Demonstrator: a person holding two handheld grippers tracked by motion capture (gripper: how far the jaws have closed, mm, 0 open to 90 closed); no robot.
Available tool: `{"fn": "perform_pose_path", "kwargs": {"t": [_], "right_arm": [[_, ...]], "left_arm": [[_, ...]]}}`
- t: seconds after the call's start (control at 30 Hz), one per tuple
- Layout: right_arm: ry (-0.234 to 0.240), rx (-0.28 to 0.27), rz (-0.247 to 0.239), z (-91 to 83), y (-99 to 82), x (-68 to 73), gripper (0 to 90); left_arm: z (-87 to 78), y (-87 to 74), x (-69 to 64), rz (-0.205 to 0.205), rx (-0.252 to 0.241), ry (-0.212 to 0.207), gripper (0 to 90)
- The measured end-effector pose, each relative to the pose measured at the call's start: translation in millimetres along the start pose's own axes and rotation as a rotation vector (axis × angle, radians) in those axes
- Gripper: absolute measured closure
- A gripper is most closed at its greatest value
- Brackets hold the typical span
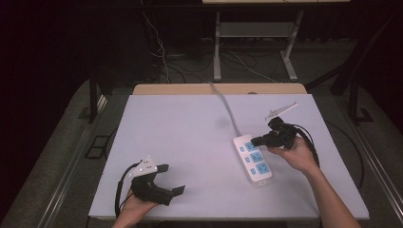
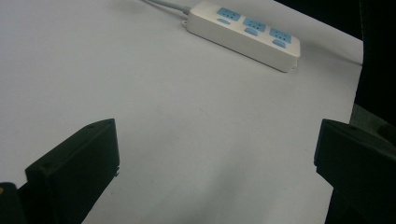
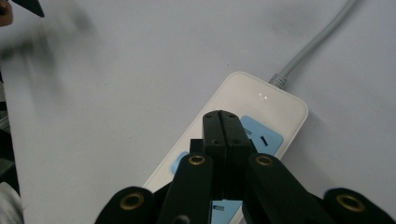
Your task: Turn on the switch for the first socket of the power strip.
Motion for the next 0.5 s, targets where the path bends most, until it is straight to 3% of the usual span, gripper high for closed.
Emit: {"fn": "perform_pose_path", "kwargs": {"t": [0.27, 0.5], "right_arm": [[0.003, -0.019, 0.029, -14.7, -4.1, 1.3, 88.6], [-0.027, -0.051, 0.075, -27.1, -13.2, 1.8, 72.3]], "left_arm": [[-0.2, 0.1, 0.0, 0.0, -0.001, 0.0, 0.0], [-0.4, 0.3, -0.1, -0.003, -0.005, 0.0, 0.0]]}}
Point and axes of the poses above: each handheld gripper's, and its own axes: z roughly forward along the jaws, y roughly out of its top, x roughly to its left, the point moved 3 cm from there along z, roughly forward along the jaws, and after that the axes turned 12 degrees about -y, right-handed, at the moved point
